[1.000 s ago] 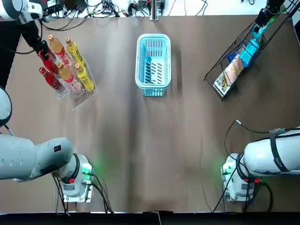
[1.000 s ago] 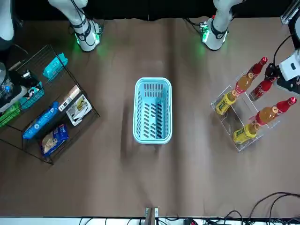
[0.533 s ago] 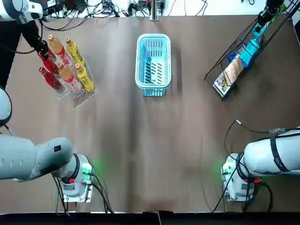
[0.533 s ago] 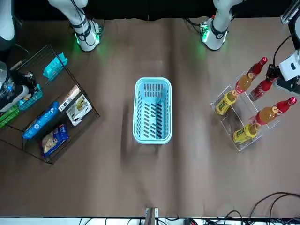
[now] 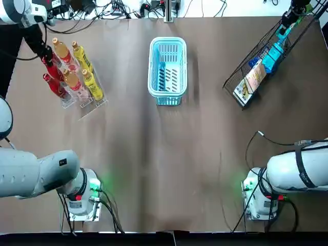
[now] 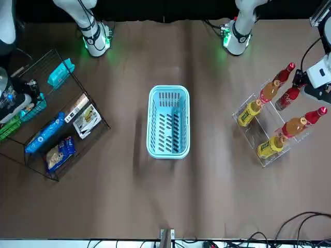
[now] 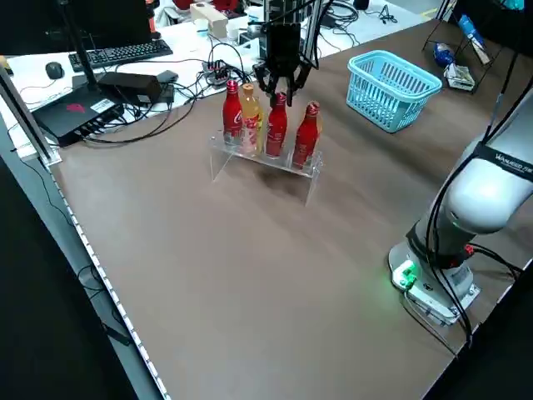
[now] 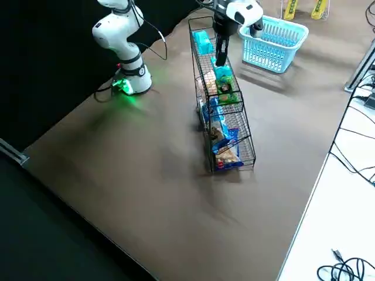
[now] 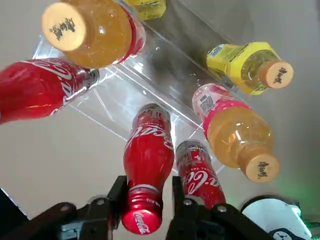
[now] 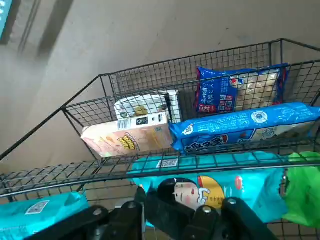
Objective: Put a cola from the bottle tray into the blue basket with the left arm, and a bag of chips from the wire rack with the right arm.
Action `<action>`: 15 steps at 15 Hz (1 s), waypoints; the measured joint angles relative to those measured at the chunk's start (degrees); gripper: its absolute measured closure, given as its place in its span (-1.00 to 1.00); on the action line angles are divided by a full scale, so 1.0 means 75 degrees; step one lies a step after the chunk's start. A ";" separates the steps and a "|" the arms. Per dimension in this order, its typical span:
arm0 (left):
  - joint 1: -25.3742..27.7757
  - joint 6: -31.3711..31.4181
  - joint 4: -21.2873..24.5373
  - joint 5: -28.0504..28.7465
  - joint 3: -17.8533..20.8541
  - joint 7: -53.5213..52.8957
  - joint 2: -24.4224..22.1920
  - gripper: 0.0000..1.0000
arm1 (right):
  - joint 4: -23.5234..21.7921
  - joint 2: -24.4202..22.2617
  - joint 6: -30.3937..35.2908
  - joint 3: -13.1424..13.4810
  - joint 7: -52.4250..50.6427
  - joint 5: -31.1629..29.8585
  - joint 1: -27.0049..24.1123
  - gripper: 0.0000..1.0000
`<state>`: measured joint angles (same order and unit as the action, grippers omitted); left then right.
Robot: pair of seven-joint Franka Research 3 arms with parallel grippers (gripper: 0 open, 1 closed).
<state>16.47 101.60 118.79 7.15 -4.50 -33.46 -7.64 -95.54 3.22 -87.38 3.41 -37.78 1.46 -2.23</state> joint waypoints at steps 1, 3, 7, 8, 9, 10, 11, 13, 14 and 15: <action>0.0001 0.0000 0.0013 0.0000 0.0001 0.0000 -0.0011 0.13 | 0.0113 0.0000 0.0200 -0.0004 0.0000 0.0000 0.0004 0.95; 0.0002 0.0000 0.0030 0.0000 0.0001 0.0000 -0.0028 0.17 | 0.0465 -0.0002 0.0705 -0.0011 0.0000 0.0000 0.0012 0.95; 0.0001 -0.0003 0.0041 0.0010 -0.0001 -0.0003 -0.0034 0.36 | 0.1031 -0.0003 0.1642 -0.0036 0.0002 0.0000 0.0020 0.95; 0.0001 -0.0001 0.0041 0.0010 -0.0002 -0.0003 -0.0035 0.36 | 0.1109 -0.0003 0.1814 -0.0041 0.0019 0.0000 0.0043 0.95; 0.0001 0.0000 0.0039 0.0009 -0.0003 -0.0003 -0.0035 0.36 | 0.1179 -0.0003 0.1912 -0.0047 0.0136 0.0000 0.0110 0.95; 0.0001 0.0000 0.0019 0.0009 -0.0003 -0.0003 -0.0035 0.36 | 0.1237 -0.0003 0.1951 -0.0053 0.0392 0.0000 0.0256 0.95; 0.0001 -0.0039 -0.0058 0.0009 -0.0003 -0.0003 -0.0038 0.36 | 0.1280 -0.0003 0.1965 -0.0060 0.0747 0.0000 0.0486 0.96; 0.0003 -0.0452 -0.0559 0.0010 -0.0002 -0.0003 -0.0049 0.36 | 0.1318 -0.0002 0.1963 -0.0086 0.1746 0.0000 0.1149 0.96; 0.0002 -0.0831 -0.0952 0.0010 -0.0003 -0.0003 -0.0065 0.36 | 0.1327 -0.0002 0.1945 -0.0104 0.2347 0.0000 0.1518 0.96; -0.0003 -0.1249 -0.1371 0.0008 -0.0003 -0.0003 -0.0091 0.36 | 0.1334 -0.0001 0.1908 -0.0119 0.2946 -0.0001 0.1882 0.96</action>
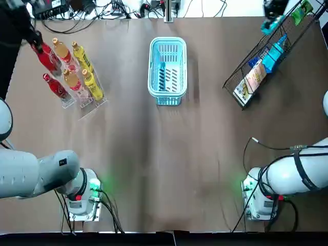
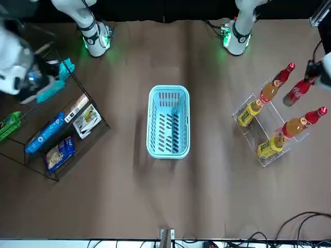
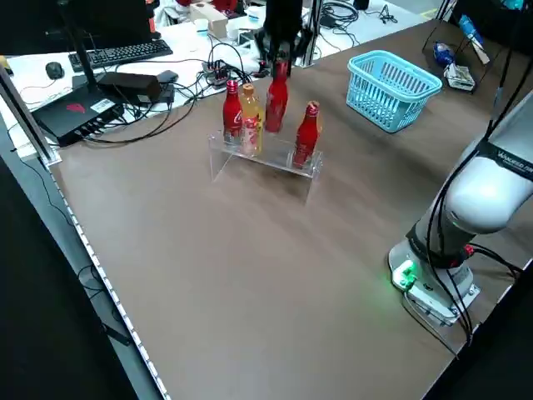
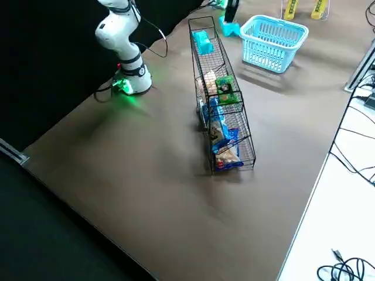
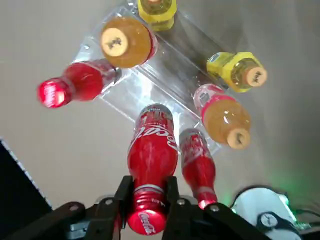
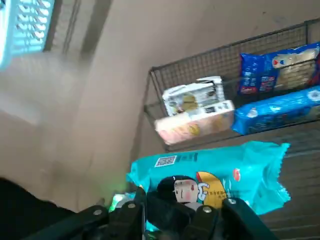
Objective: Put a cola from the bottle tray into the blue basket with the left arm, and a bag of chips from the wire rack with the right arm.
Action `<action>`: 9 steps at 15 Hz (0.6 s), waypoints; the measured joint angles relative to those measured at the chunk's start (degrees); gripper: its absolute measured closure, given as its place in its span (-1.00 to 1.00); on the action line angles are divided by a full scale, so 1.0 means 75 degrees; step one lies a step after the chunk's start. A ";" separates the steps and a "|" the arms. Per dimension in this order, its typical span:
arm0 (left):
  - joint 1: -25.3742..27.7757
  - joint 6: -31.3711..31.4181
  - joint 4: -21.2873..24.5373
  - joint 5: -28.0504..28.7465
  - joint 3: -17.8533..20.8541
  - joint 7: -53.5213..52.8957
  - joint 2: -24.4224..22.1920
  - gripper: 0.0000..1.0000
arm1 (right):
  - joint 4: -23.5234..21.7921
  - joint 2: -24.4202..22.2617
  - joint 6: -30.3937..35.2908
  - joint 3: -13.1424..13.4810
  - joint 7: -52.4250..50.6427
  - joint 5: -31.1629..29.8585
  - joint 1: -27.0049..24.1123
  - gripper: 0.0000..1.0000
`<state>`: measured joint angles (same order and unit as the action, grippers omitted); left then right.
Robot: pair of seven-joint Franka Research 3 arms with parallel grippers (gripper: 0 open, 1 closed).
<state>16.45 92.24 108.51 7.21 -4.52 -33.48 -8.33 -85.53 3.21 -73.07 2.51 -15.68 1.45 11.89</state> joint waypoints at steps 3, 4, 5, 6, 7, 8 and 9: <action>-0.0142 -0.1333 -0.1358 -0.0106 -0.0104 0.0091 -0.0139 0.36 | 0.0031 0.0065 -0.0634 -0.0026 0.2101 0.0056 0.1289 0.96; -0.0210 -0.1532 -0.1573 -0.0231 -0.0201 0.0319 -0.0144 0.36 | 0.0031 0.0135 -0.0856 -0.0027 0.2583 0.0198 0.1508 0.96; -0.0260 -0.1666 -0.1715 -0.0372 -0.0362 0.0635 -0.0139 0.36 | 0.0032 0.0239 -0.1142 -0.0026 0.3061 0.0394 0.1682 0.96; -0.0291 -0.1742 -0.1796 -0.0533 -0.0581 0.1009 -0.0127 0.36 | 0.0031 0.0375 -0.1466 -0.0025 0.3508 0.0576 0.1839 0.96; -0.0303 -0.1782 -0.1831 -0.0746 -0.0824 0.1457 -0.0099 0.36 | 0.0031 0.0539 -0.1813 -0.0023 0.3930 0.0714 0.2004 0.96; -0.0320 -0.1800 -0.1838 -0.1002 -0.1071 0.1994 -0.0046 0.36 | 0.0029 0.0723 -0.2204 -0.0024 0.4344 0.0832 0.2183 0.96; -0.0340 -0.1804 -0.1840 -0.1249 -0.1288 0.2534 0.0033 0.36 | 0.0030 0.0940 -0.2671 -0.0022 0.4808 0.0927 0.2392 0.96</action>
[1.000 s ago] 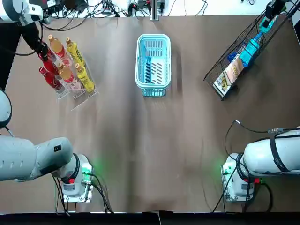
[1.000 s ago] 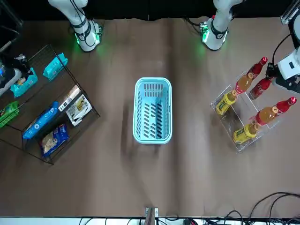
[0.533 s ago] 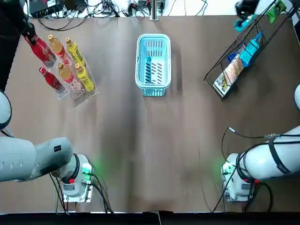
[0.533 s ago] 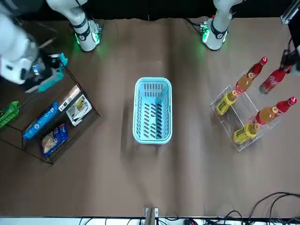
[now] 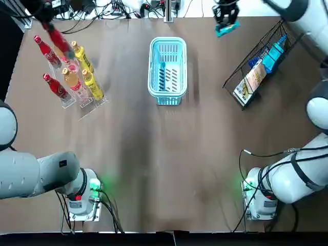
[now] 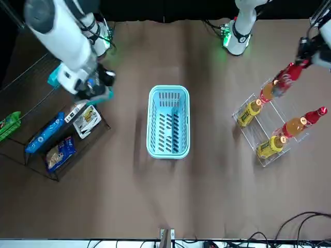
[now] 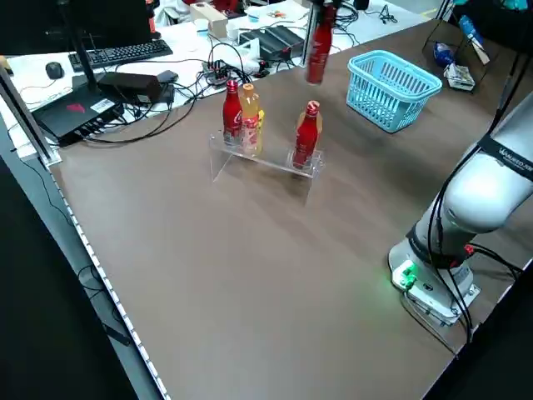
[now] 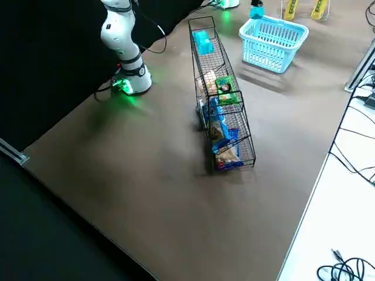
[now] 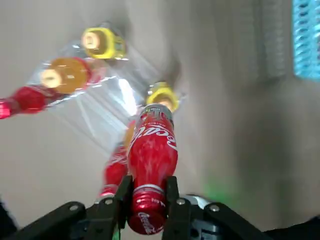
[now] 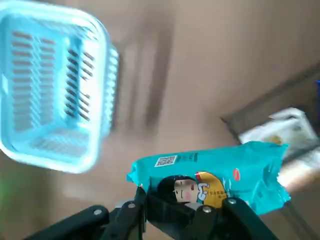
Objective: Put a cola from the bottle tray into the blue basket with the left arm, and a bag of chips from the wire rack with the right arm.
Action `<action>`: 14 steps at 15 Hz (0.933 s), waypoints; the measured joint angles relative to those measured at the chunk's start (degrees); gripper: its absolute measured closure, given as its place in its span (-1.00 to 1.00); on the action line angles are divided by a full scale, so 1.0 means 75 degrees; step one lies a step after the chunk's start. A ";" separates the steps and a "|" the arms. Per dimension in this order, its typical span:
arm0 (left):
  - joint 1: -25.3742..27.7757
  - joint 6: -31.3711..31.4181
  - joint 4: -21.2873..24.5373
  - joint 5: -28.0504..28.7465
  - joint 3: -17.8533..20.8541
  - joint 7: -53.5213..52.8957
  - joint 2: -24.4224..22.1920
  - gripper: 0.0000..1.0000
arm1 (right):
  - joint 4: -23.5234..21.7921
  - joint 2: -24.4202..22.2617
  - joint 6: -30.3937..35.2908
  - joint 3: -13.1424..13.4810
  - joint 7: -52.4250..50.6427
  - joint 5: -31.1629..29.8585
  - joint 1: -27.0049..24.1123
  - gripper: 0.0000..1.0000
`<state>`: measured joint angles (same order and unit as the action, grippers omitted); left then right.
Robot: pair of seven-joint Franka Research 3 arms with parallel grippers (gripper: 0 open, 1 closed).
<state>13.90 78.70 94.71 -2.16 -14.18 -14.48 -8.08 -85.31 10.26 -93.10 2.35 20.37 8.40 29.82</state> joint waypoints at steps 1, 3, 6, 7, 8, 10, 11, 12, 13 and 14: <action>-0.0047 -0.0001 -0.0002 -0.0202 -0.0203 0.0533 0.0106 0.36 | 0.0000 0.0233 -0.0559 -0.0002 0.0516 0.0048 0.0232 0.96; -0.0204 -0.0001 -0.0004 -0.0353 -0.0623 0.1654 0.0382 0.36 | 0.0002 0.0733 -0.1784 -0.0007 0.1432 0.0072 0.0698 0.96; -0.0799 0.0014 -0.0097 -0.0379 -0.1047 0.3490 0.0836 0.36 | 0.0009 0.1350 -0.2892 -0.0004 0.2433 0.0074 0.1187 0.96; -0.1043 0.0014 -0.0185 -0.0382 -0.1097 0.4016 0.0987 0.36 | 0.0010 0.1502 -0.3176 -0.0004 0.2700 0.0076 0.1281 0.96; -0.1263 0.0014 -0.0280 -0.0394 -0.1113 0.4470 0.1135 0.36 | 0.0012 0.1625 -0.3417 -0.0001 0.2967 0.0077 0.1361 0.96; -0.1597 0.0027 -0.0481 -0.0534 -0.1121 0.5257 0.1422 0.36 | 0.0018 0.1781 -0.3780 -0.0001 0.3366 0.0079 0.1518 0.95; -0.1723 0.0059 -0.0572 -0.0633 -0.1120 0.5633 0.1553 0.36 | 0.0020 0.1829 -0.3957 -0.0001 0.3505 0.0079 0.1593 0.95; -0.1855 0.0125 -0.0658 -0.0707 -0.1119 0.6027 0.1686 0.36 | 0.0024 0.1862 -0.4087 -0.0001 0.3587 0.0079 0.1654 0.93; -0.1989 0.0196 -0.0738 -0.0744 -0.1121 0.6372 0.1816 0.36 | 0.0029 0.1883 -0.4156 -0.0001 0.3617 0.0080 0.1687 0.93; -0.2120 0.0293 -0.0796 -0.0758 -0.1121 0.6687 0.1931 0.36 | 0.0032 0.1888 -0.4162 0.0007 0.3629 0.0080 0.1687 0.86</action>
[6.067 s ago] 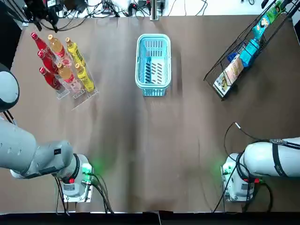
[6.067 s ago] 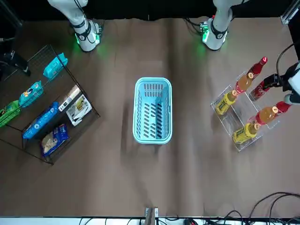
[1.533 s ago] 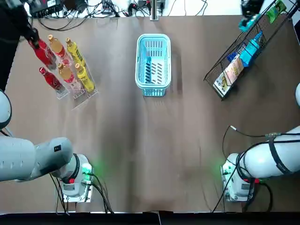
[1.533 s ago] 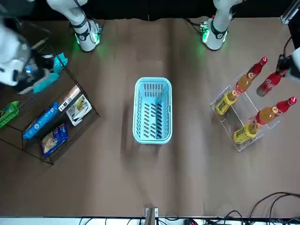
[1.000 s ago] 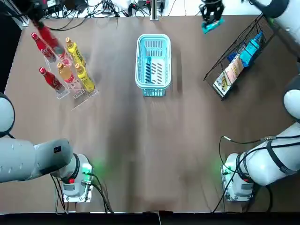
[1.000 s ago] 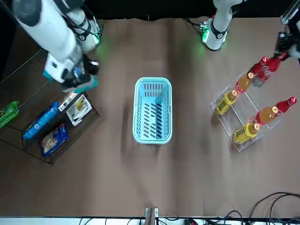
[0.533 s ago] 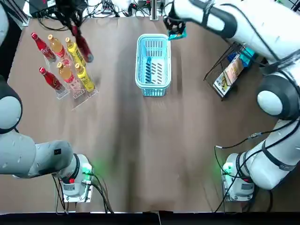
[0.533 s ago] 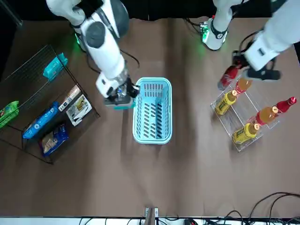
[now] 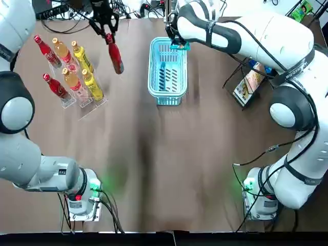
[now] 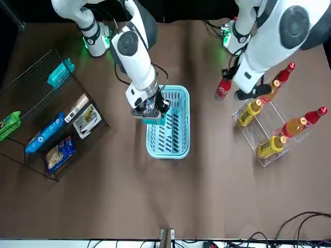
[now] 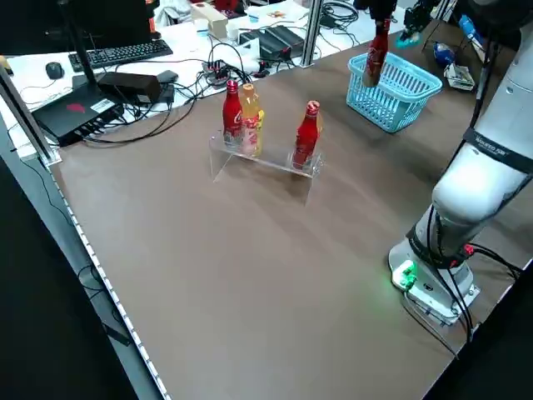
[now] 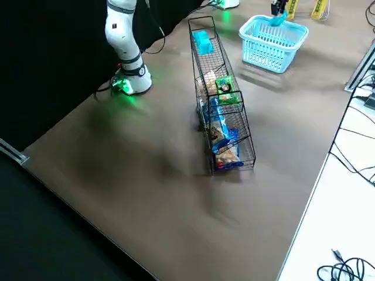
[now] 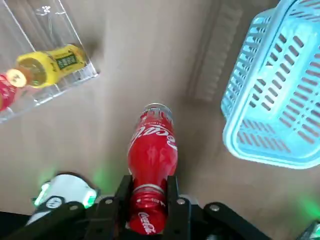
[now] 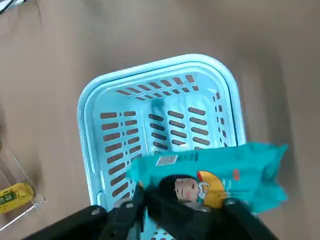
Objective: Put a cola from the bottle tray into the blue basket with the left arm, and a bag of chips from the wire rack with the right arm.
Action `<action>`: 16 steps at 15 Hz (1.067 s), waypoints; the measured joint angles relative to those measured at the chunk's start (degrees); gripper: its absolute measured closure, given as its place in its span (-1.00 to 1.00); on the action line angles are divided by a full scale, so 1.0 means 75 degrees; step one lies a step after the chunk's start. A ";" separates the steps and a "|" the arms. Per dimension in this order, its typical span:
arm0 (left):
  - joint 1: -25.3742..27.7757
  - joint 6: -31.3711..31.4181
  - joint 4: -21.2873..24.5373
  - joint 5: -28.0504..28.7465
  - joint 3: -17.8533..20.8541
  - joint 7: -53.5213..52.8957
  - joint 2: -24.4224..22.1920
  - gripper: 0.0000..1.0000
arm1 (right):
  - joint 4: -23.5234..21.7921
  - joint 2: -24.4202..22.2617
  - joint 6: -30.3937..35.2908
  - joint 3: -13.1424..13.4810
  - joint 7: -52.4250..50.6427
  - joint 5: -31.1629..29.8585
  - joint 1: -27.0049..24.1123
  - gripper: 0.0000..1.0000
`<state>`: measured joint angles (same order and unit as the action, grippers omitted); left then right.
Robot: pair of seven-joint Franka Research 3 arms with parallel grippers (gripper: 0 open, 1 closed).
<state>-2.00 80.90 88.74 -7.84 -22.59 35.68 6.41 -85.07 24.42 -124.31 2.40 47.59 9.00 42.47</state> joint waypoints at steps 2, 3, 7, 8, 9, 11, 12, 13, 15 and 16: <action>-0.0330 0.0370 -0.0062 -0.0230 -0.0001 0.0886 0.0239 0.36 | 0.0028 0.0000 -0.0004 0.0054 0.0001 0.0008 -0.0001 0.32; -0.0396 0.0497 -0.0065 -0.0351 -0.0003 0.1121 0.0302 0.36 | 0.0038 0.0001 -0.0003 0.0070 0.0001 0.0010 -0.0002 0.13; -0.0642 0.0946 -0.0079 -0.0713 -0.0003 0.1840 0.0527 0.36 | 0.0181 -0.0065 0.0234 0.0148 -0.0017 0.0028 -0.0227 -0.33; -0.0712 0.1112 -0.0081 -0.0874 -0.0003 0.2046 0.0607 0.36 | 0.0234 -0.0130 0.0521 0.0171 -0.0154 0.0028 -0.0411 -0.33; -0.0782 0.1321 -0.0083 -0.1025 -0.0003 0.2245 0.0702 0.36 | 0.0266 -0.0225 0.0847 0.0187 -0.0402 0.0028 -0.0654 -0.33; -0.0974 0.1870 -0.0106 -0.1162 -0.0001 0.2728 0.0916 0.36 | 0.0321 -0.0502 0.1602 0.0213 -0.1169 0.0032 -0.1251 -0.33; -0.1111 0.2188 -0.0130 -0.1179 -0.0001 0.2986 0.1035 0.36 | 0.0352 -0.0697 0.2073 0.0225 -0.1621 0.0039 -0.1586 -0.34; -0.1261 0.2453 -0.0168 -0.1185 0.0000 0.3230 0.1168 0.36 | 0.0376 -0.0919 0.2520 0.0242 -0.2097 0.0041 -0.1900 -0.36; -0.1594 0.2687 -0.0265 -0.1191 0.0002 0.3660 0.1477 0.36 | 0.0391 -0.1394 0.3200 0.0267 -0.3114 0.0044 -0.2453 -0.43; -0.1742 0.2714 -0.0299 -0.1191 0.0004 0.3800 0.1618 0.36 | 0.0392 -0.1619 0.3580 0.0269 -0.3623 0.0043 -0.2725 -0.43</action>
<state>-15.07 101.25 86.50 -16.77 -22.56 64.17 18.54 -82.13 12.28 -97.47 4.42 20.42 9.33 22.03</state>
